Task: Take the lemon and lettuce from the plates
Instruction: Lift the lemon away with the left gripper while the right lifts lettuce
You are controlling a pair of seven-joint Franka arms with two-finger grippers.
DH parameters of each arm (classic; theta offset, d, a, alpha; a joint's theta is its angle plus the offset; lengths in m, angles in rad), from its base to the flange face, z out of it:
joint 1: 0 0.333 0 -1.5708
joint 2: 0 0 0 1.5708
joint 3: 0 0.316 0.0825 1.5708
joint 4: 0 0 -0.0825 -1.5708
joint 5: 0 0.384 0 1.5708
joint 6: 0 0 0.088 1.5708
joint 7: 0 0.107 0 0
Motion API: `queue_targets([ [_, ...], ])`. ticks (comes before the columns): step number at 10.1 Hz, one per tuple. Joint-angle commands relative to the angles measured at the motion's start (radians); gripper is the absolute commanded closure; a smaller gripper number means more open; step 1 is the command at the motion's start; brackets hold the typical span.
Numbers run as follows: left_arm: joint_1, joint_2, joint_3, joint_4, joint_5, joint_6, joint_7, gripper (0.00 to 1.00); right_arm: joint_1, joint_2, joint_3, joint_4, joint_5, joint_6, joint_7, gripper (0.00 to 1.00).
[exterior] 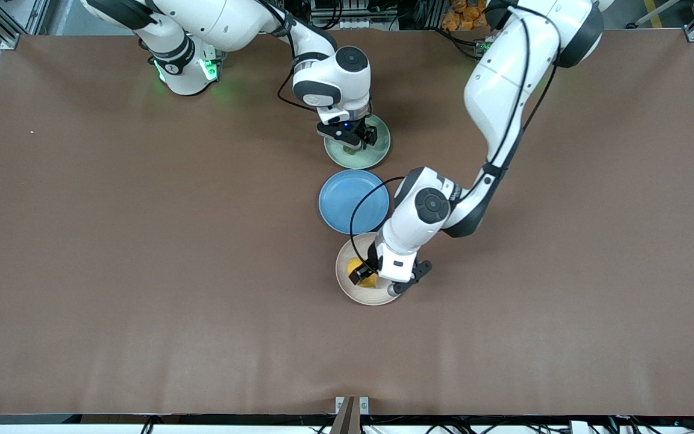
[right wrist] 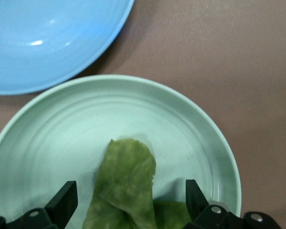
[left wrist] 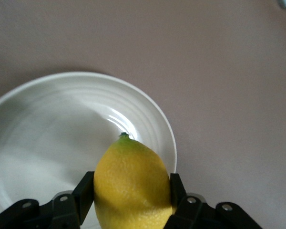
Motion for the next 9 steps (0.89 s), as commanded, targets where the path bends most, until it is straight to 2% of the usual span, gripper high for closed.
queue_targets([
  [1, 0.055, -0.189, -0.002, -0.030, -0.019, -0.225, 0.068, 1.00, 0.027, 0.037, -0.005, 0.022, -0.055, -0.007, 0.042, 0.10],
  [2, 0.091, -0.250, -0.001, -0.036, -0.022, -0.316, 0.144, 1.00, 0.030, 0.040, -0.005, 0.021, -0.109, -0.018, 0.044, 0.30],
  [4, 0.165, -0.343, -0.001, -0.037, -0.017, -0.488, 0.331, 1.00, 0.032, 0.042, -0.005, 0.022, -0.109, -0.029, 0.045, 0.79],
  [6, 0.252, -0.401, 0.002, -0.038, -0.008, -0.639, 0.587, 1.00, 0.023, 0.039, -0.003, 0.036, -0.103, -0.066, 0.041, 0.85],
  [7, 0.304, -0.426, 0.004, -0.049, -0.006, -0.716, 0.742, 1.00, 0.021, 0.037, -0.002, 0.045, -0.103, -0.082, 0.036, 1.00],
  [9, 0.381, -0.462, 0.009, -0.055, 0.027, -0.818, 0.924, 1.00, 0.006, 0.031, 0.003, 0.048, -0.099, -0.089, 0.038, 1.00],
])
